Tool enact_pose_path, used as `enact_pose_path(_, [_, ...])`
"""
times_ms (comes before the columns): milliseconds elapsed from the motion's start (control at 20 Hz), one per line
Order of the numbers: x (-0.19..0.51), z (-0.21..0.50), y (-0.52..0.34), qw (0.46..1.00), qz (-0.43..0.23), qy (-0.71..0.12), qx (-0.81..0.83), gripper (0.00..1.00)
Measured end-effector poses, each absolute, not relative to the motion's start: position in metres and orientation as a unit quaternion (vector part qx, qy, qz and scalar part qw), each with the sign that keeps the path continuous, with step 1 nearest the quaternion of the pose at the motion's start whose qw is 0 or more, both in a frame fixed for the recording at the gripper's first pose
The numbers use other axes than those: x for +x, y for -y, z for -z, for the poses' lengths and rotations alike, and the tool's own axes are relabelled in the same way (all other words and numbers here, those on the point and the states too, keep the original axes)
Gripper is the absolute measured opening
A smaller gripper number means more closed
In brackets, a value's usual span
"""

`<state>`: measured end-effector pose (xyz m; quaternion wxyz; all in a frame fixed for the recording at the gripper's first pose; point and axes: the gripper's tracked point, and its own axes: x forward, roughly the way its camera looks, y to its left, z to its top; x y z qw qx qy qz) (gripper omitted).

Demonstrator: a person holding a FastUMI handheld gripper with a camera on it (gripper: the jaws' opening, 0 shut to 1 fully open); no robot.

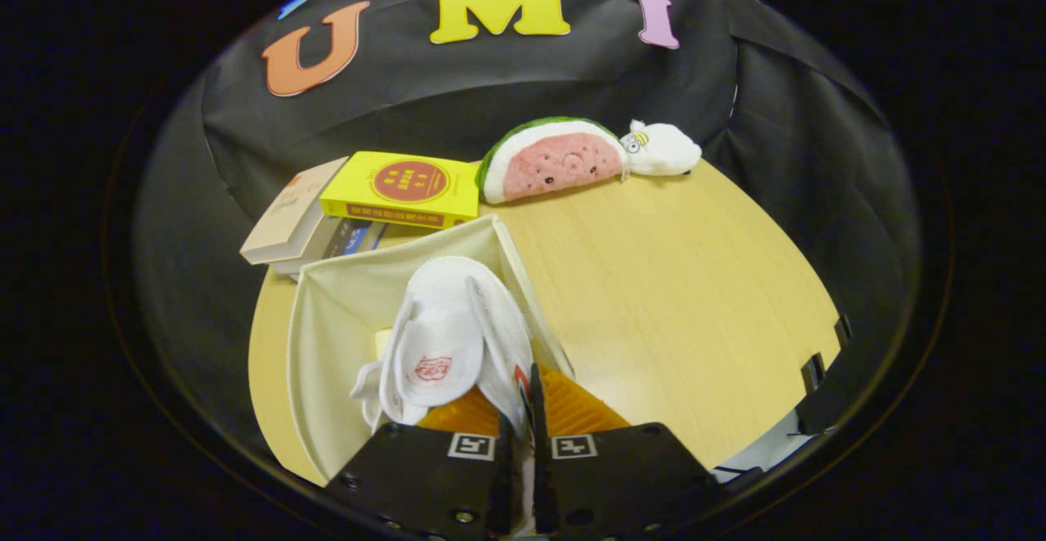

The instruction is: Open the storage box then place both shoes into the box .Put the left shoe in first, then the right shoe, with the right side of both shoes facing outward in a uniform manner.

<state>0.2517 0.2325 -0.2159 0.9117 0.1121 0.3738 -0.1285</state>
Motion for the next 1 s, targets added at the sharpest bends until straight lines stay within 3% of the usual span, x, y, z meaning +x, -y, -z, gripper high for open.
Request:
enact_pose_path(100, [0.249,0.213,-0.237,0.915,0.114,-0.370,0.113,0.30])
enact_pose_path(150, [0.249,0.211,-0.239,0.918,0.108,-0.364,0.112,0.34])
enact_pose_path(300, [0.246,0.198,-0.241,0.927,0.088,-0.349,0.106,0.68])
enact_pose_path(500, [0.237,0.176,-0.239,0.942,0.067,-0.317,0.084,0.89])
enact_pose_path(650, [0.224,0.161,-0.233,0.950,0.053,-0.300,0.074,0.95])
enact_pose_path(1000, [0.150,0.100,-0.173,0.969,0.033,-0.238,0.062,0.95])
